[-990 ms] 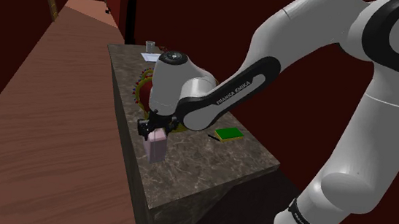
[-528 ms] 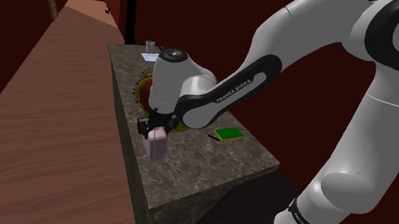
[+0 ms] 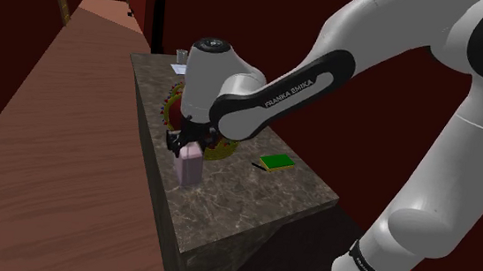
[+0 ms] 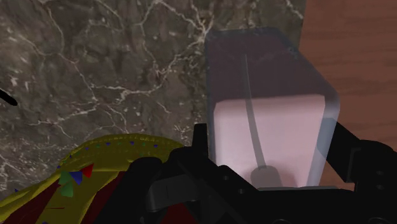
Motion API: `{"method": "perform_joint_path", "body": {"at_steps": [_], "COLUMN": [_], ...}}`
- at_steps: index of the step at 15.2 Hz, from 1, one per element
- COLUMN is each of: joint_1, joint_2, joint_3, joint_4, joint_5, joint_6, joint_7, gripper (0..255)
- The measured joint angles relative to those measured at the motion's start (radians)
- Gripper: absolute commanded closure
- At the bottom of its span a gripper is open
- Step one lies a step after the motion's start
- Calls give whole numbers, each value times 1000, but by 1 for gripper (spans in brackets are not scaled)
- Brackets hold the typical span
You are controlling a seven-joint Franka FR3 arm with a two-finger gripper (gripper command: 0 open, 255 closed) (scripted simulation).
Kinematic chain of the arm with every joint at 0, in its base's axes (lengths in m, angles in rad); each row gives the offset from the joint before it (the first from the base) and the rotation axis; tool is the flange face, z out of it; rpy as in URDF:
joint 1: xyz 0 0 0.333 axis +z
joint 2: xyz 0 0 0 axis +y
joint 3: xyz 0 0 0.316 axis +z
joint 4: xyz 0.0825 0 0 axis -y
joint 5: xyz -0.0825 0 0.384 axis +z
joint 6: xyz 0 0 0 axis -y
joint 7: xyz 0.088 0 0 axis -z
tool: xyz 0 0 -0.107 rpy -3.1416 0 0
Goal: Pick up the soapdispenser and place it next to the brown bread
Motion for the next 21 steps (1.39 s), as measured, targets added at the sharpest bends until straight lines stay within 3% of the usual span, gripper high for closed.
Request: {"method": "perform_joint_path", "body": {"at_steps": [21], "joint_1": [0], "joint_2": [-148], "joint_3": [-1], "joint_4": [138], "joint_5": [159], "joint_6": [-250], "joint_7": [-142], "gripper": [255]}}
